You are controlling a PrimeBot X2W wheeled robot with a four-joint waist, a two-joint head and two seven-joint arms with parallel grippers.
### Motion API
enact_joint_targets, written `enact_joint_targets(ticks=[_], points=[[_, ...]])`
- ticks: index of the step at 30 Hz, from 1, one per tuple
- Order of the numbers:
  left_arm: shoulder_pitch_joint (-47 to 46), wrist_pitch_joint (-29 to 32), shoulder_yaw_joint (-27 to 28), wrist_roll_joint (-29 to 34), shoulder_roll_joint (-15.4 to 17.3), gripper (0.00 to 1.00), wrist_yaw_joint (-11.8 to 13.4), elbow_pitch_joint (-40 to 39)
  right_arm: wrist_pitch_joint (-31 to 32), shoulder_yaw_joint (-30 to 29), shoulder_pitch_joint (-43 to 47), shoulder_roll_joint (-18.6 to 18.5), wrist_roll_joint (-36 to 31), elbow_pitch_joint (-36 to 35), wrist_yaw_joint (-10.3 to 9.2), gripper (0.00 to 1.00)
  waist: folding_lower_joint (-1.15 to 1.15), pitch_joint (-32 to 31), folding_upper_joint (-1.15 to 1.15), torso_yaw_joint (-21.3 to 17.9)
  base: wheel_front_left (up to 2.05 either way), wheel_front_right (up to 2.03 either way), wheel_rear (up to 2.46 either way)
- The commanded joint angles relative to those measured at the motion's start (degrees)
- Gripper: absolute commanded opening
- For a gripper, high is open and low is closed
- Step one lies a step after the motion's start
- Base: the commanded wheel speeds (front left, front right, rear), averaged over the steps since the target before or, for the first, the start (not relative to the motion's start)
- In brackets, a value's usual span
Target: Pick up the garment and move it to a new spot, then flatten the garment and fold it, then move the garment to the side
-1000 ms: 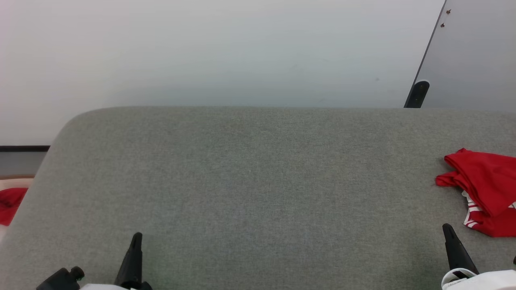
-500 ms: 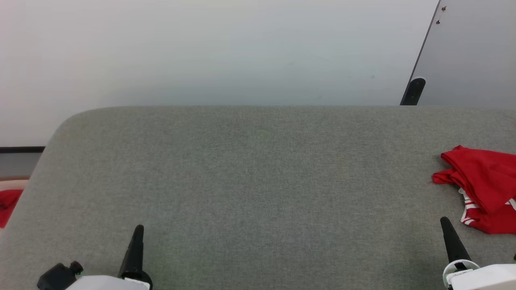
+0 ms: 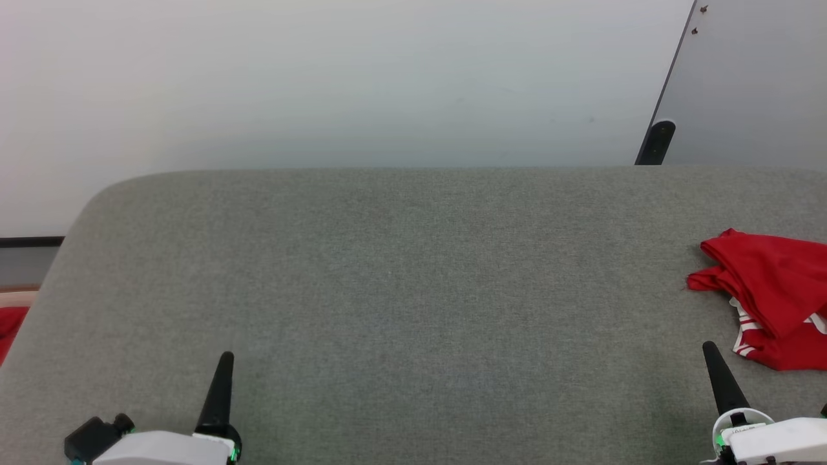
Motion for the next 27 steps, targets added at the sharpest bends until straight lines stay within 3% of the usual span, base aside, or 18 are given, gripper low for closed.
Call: enact_joint_targets(ticks=[1,27], points=[[-1.13,0.21,0.38,-0.99,0.08,0.00,-0.18,-0.37,0.08,-0.11,-1.42,-0.04,1.07,-0.29,-0.04,0.00,0.00,0.02,0.00,-0.05,0.00,0.00,0.00],[-3.75,3.98,1.93,-12.24,-1.77,0.00,-0.25,1.20,1.71,-0.17,-3.80,0.50,14.06,1.91,-0.06,0.00,0.00,0.53,0.00,-1.36,0.00,0.00,0.00]])
